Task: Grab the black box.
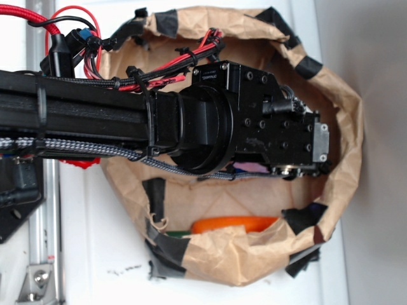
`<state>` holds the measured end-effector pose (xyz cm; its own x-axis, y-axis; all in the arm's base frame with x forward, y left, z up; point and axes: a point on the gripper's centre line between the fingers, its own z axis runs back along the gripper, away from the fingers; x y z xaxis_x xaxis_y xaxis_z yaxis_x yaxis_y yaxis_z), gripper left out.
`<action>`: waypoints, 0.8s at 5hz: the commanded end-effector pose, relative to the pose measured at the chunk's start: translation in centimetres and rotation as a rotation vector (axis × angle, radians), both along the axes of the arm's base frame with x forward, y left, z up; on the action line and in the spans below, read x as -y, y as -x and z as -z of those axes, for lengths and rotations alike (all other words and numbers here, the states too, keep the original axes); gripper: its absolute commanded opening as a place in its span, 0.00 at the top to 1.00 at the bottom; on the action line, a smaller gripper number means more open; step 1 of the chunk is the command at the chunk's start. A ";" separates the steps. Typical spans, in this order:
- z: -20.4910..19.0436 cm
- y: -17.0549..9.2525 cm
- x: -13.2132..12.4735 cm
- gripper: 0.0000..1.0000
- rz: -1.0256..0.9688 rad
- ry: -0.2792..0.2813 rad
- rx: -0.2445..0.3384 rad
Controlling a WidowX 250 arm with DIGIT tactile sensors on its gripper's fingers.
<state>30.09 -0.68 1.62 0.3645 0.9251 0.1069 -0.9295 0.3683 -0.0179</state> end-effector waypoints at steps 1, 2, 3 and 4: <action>-6.7 2.6 -1.7 1.00 0.336 -0.096 0.038; -8.5 3.2 -2.6 0.00 0.445 -0.080 -0.013; -10.2 3.3 -3.5 0.00 0.612 -0.085 -0.068; -9.6 2.0 -4.9 0.00 0.854 -0.104 -0.050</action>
<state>26.97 2.62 10.00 0.9450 0.3125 0.0960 -0.3214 0.9420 0.0969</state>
